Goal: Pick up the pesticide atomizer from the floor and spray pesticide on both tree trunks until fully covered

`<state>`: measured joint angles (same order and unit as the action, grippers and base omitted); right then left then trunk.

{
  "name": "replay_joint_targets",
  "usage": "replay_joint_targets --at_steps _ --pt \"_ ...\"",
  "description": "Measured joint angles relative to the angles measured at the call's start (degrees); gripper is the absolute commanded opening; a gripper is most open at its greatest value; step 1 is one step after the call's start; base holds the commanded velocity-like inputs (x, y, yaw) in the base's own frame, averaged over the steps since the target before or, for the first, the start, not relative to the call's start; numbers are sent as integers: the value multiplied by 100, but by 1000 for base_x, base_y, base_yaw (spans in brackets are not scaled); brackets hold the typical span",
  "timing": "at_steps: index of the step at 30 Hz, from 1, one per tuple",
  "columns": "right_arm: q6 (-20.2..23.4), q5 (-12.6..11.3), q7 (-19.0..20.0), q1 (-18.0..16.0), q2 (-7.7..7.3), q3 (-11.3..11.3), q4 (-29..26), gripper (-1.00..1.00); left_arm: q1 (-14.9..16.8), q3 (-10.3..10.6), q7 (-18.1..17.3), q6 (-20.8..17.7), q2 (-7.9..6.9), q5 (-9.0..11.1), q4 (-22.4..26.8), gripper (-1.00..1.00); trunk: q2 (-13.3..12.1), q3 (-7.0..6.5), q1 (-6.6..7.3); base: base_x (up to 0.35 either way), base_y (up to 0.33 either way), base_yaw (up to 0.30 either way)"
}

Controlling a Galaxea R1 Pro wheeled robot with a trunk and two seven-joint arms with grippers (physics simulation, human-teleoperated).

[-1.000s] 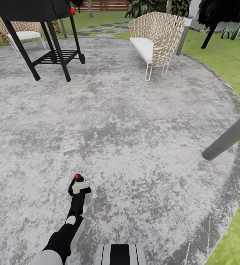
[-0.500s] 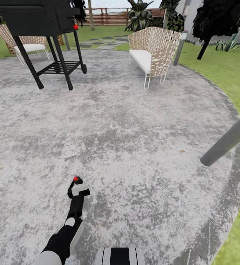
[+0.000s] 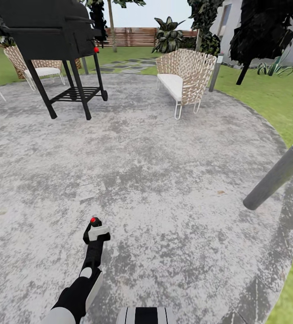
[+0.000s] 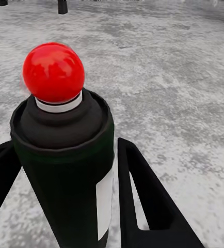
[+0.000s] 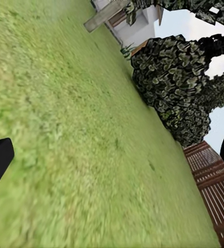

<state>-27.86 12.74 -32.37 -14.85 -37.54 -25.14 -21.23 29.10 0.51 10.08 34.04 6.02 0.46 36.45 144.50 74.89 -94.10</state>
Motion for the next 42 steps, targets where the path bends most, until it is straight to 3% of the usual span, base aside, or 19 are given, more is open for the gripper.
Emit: replay_joint_targets --at_steps 9,11,14,17,34,42 --pt "11 -13 219 -4 14 0 9 100 1 28 0 -4 7 0 -141 -100 -12 -199 23 0 0 0" --pt "20 -56 686 -8 154 11 12 100 3 29 -1 -3 11 -3 -146 -100 -15 -244 28 0 0 0" --pt "25 -275 1027 -32 330 11 7 100 3 29 0 -3 12 -2 -147 -100 -19 -310 36 0 0 0" --pt "26 -438 1149 -45 393 9 5 100 0 28 0 -6 13 -3 -150 -100 -23 -377 44 0 0 0" --pt "34 -518 1207 -53 423 17 5 100 1 48 -5 -34 22 -1 -124 -100 -45 -753 88 0 0 0" --pt "40 -516 1214 -53 487 30 5 100 2 58 -2 -582 26 7 -85 -100 -56 -930 108 0 0 0"
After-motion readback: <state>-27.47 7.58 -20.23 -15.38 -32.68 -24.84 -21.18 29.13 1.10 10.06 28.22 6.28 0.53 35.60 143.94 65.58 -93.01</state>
